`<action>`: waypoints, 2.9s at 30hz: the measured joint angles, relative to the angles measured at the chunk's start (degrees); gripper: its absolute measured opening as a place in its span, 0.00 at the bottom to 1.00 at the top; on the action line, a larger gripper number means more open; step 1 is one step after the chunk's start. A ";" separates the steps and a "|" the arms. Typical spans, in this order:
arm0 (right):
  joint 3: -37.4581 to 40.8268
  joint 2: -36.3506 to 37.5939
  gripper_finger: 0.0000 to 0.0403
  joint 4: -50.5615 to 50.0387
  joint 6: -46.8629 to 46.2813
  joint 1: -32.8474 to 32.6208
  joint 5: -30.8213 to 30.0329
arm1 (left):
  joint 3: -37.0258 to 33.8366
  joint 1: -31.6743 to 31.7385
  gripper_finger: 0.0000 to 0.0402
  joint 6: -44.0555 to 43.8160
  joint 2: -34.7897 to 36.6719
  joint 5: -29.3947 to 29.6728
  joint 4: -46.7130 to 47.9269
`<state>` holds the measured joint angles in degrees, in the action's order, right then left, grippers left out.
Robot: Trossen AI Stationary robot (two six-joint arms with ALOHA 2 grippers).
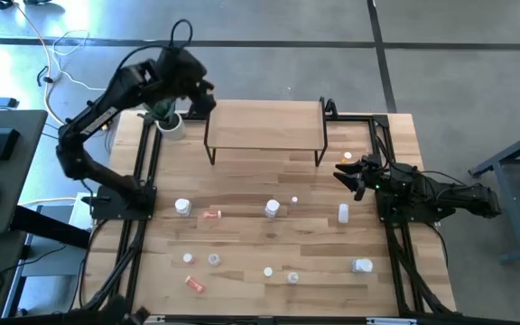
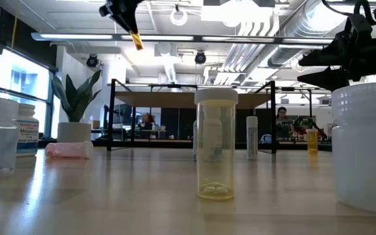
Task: Pick and place medicine bottles onto shelf by color
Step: Put the left orange transparent pill bottle on the shelf
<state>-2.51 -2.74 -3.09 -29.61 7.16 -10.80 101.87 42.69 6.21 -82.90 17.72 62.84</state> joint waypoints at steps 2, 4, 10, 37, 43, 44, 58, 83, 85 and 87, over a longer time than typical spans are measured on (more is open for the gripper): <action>0.00 -0.01 0.50 0.00 0.00 -0.01 0.01 | 1.43 1.52 0.28 0.00 -2.17 -1.78 0.10; -0.01 0.00 0.50 0.00 0.00 0.00 0.00 | 2.49 2.46 0.28 0.01 -4.36 -3.10 0.26; -0.01 -0.02 0.50 0.00 0.00 -0.01 0.01 | 4.37 3.86 0.28 0.00 -10.44 -4.29 2.03; -0.01 0.00 0.50 0.00 0.00 0.01 -0.01 | 4.52 3.68 0.28 -6.24 -19.88 -10.22 14.99; -0.01 0.00 0.50 0.00 0.00 -0.01 -0.01 | 3.56 2.99 0.28 -7.12 -19.88 -11.75 14.35; -0.01 -0.01 0.50 0.00 0.00 0.01 -0.01 | 3.30 2.68 0.28 -7.12 -19.91 -11.44 14.01; 0.00 -0.01 0.50 0.00 0.00 -0.01 0.00 | 3.14 1.04 0.28 -7.10 -19.91 -12.27 13.84; 0.01 0.00 0.50 0.00 0.00 0.00 -0.01 | 3.15 -2.04 0.28 -6.04 -21.47 -11.20 13.87; -0.01 -0.01 0.50 0.00 0.00 -0.01 -0.01 | 3.21 -2.26 0.28 -6.00 -21.63 -10.56 13.70; 0.00 0.00 0.50 0.00 0.00 0.00 0.01 | 3.19 -2.33 0.28 -6.01 -21.65 -10.02 13.50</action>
<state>-2.51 -2.75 -3.10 -29.61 7.16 -10.79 105.06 40.36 0.21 -104.55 7.70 76.34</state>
